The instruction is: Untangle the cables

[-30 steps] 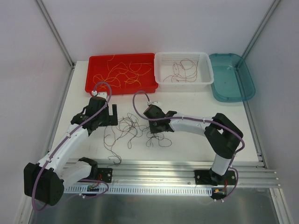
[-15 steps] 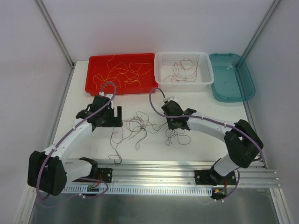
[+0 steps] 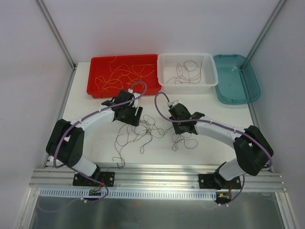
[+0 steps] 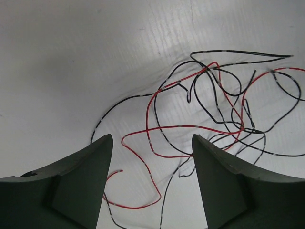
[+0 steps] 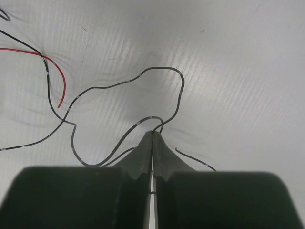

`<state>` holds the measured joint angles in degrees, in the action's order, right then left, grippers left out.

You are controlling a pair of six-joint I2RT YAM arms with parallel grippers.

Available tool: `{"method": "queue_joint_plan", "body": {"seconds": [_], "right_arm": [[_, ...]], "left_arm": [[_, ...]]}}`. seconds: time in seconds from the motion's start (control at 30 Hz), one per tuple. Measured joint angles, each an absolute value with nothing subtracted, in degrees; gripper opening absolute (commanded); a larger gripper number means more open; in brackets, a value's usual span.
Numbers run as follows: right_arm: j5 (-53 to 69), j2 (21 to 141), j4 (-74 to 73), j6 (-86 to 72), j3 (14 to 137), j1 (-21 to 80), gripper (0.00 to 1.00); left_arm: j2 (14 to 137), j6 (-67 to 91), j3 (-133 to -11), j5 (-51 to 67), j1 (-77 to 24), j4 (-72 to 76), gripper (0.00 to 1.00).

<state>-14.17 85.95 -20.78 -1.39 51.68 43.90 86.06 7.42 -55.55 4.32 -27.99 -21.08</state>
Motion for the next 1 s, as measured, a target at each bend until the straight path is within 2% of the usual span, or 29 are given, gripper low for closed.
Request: {"method": "queue_joint_plan", "body": {"seconds": [0.17,0.27,0.3,0.33,0.4,0.43,0.6,0.73,1.0], "right_arm": [[-13.67,85.78,-20.75,-1.39,51.68,43.90,0.01],[-13.58,85.78,-20.78,-1.39,51.68,43.90,0.01],[-13.47,85.76,-20.78,-1.39,51.68,43.90,0.01],[-13.43,85.78,-20.78,-1.39,51.68,43.90,0.01],[-13.47,85.78,-20.78,-1.39,51.68,43.90,0.01],[-13.54,85.76,-20.80,-1.39,51.68,43.88,0.01],[-14.26,84.01,-21.08,-1.45,50.81,42.78,0.01],[-15.11,80.42,-23.29,-1.91,49.47,39.11,0.01],[-14.83,68.77,-28.93,-3.57,47.48,23.00,0.01]], "left_arm": [[90.89,5.58,-55.61,4.58,-27.99,-20.43,0.60],[92.79,4.97,-55.68,5.08,-28.03,-20.38,0.47],[93.30,4.84,-55.72,5.37,-28.03,-20.34,0.41],[93.67,4.75,-55.75,5.58,-28.03,-20.32,0.27],[93.82,4.49,-55.77,5.58,-28.03,-20.36,0.12],[93.71,4.12,-55.83,5.56,-28.03,-20.32,0.00],[91.31,3.68,-55.90,3.31,-28.03,-20.29,0.00],[83.72,3.90,-55.90,-0.60,-27.18,-20.27,0.00],[66.19,9.52,-54.39,-10.63,-11.35,-19.09,0.00]]}}
